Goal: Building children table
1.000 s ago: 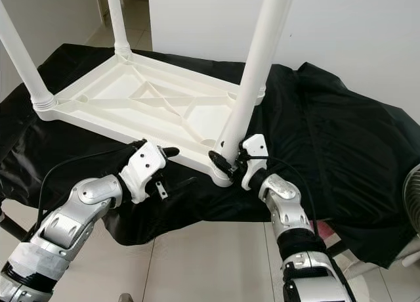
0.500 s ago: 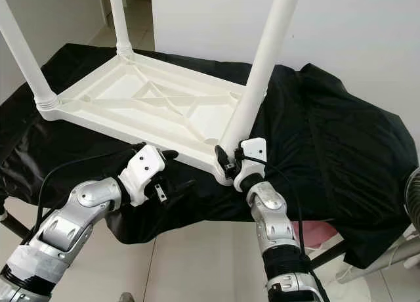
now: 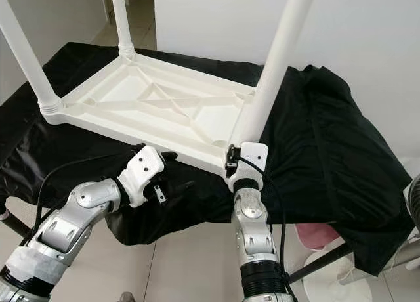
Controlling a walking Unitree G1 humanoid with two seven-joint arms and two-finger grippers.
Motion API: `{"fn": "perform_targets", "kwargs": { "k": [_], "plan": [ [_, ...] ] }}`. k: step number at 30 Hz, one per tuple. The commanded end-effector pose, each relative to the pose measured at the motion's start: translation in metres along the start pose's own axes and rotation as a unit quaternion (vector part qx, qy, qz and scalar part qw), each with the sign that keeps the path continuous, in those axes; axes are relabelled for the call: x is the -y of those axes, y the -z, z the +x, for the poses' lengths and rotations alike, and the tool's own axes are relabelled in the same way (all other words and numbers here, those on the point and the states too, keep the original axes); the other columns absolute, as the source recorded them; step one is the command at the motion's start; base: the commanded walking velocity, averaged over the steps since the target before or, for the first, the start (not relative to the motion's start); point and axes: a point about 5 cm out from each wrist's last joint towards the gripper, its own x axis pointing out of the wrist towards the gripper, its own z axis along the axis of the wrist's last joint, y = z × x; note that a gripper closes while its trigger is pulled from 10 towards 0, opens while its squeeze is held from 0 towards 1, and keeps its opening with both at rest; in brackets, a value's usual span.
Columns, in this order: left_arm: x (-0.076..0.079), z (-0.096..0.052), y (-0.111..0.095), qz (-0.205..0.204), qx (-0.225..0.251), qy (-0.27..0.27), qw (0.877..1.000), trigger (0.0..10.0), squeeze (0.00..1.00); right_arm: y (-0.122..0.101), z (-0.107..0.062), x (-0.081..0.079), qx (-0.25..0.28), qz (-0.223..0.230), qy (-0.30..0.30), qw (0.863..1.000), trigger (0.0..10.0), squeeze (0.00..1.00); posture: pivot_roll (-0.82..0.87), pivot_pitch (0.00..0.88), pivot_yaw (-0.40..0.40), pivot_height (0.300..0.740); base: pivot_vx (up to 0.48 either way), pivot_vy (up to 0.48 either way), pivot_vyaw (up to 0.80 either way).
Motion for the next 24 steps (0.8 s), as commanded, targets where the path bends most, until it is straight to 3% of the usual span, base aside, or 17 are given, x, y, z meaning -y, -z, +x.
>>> {"fn": "perform_targets", "kwargs": {
  "k": [1,6,7,17,23,24],
  "plan": [
    [0.003,-0.001,-0.001,0.002,0.000,0.017,1.000,10.0,0.00,-0.006,-0.003,0.000,0.013,0.009,0.010,1.000,10.0,0.00,0.03,0.017,-0.068,0.740,0.000,0.000,0.00],
    [0.001,-0.002,-0.001,0.003,-0.001,0.015,1.000,10.0,0.00,-0.008,-0.005,-0.005,0.011,0.012,0.006,1.000,10.0,0.00,0.03,0.020,-0.066,0.740,0.000,0.000,0.00],
    [0.002,-0.002,-0.002,0.003,-0.001,0.015,1.000,10.0,0.00,-0.009,-0.005,-0.005,0.013,0.016,0.008,1.000,10.0,1.00,0.03,0.021,-0.064,0.740,0.000,0.000,0.00],
    [0.001,-0.003,-0.002,0.003,-0.001,0.013,1.000,10.0,0.00,-0.014,-0.006,-0.006,0.027,0.031,-0.013,0.999,10.0,1.00,0.03,0.024,-0.062,0.740,0.000,0.000,0.00],
    [0.002,-0.001,-0.003,0.001,0.001,0.012,1.000,10.0,0.00,-0.012,-0.012,0.002,0.039,0.018,-0.090,0.995,10.0,1.00,0.03,0.032,-0.072,0.740,0.000,0.000,0.00],
    [0.002,0.000,-0.003,0.000,0.002,0.011,1.000,10.0,0.00,-0.010,-0.013,0.005,0.036,0.016,-0.108,0.993,10.0,0.56,0.02,0.034,-0.073,0.740,0.000,0.000,0.00]
  ]
}}
